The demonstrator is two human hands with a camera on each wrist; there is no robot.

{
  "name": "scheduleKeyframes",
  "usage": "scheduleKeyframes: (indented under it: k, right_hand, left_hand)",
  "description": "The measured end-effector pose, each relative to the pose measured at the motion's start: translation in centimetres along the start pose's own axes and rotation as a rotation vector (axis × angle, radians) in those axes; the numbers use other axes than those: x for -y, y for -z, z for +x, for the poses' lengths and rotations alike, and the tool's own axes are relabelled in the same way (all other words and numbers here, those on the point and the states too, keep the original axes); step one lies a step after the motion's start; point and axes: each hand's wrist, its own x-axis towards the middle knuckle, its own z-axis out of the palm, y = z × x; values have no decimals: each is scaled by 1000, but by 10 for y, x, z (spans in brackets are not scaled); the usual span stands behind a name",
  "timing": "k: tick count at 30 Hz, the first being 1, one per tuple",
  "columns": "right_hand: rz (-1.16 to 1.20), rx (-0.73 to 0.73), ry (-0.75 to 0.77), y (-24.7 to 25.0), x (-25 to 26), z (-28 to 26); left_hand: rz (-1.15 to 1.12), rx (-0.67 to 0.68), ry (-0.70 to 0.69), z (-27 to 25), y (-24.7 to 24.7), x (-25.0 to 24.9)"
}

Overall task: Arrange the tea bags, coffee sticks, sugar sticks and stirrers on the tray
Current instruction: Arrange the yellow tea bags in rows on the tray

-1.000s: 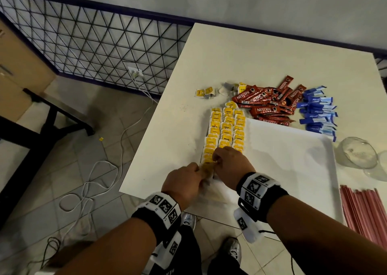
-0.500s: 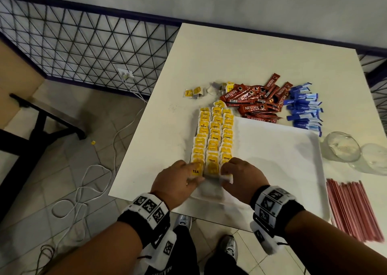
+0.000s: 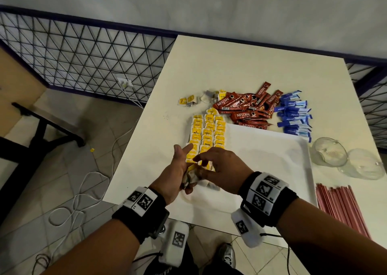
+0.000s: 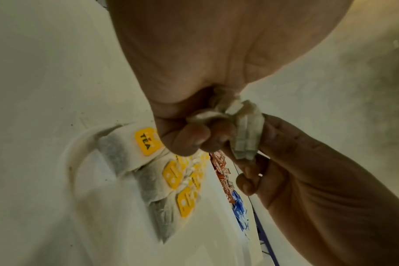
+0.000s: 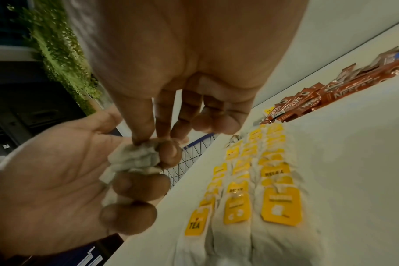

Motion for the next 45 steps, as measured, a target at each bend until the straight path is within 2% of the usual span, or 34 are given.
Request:
scheduleKeyframes:
  k: [6, 10, 13, 15, 22, 27, 32, 34, 38, 41, 45]
  right_hand:
    - [70, -102, 85, -2, -6, -8]
    - [106, -240, 120, 3, -9, -10]
    - [88, -316, 151, 8, -12, -11]
    - [63, -351, 177, 11, -14, -11]
    - [51, -421, 184, 12, -15, -11]
    - [181, -335, 78, 20, -7, -14]
    - [275, -252, -111, 11, -12, -10]
    - [195, -173, -163, 5, -22, -15]
    - [-137, 32, -290, -11, -49, -30]
    - [-305, 134, -311, -23, -56, -37]
    - [-378, 123, -254, -35, -56, -35]
  left_hand:
    - [-114, -27, 13, 3, -7, -4]
    - [-120, -158, 20, 2, -8, -2]
    - [114, -287, -208, -3, -6, -2]
    - [295, -250, -315, -6, -7, -7]
    - [446, -232, -472, -3, -5, -23]
    - [693, -151, -564, -6, -1, -42]
    - [987, -159, -399, -1, 0, -34]
    - [1023, -165, -277, 6, 5, -20]
    - [1115, -168, -70, 10, 8, 6]
    - [1227, -155, -32, 9, 1, 17]
    - [1287, -201, -22, 10, -6, 23]
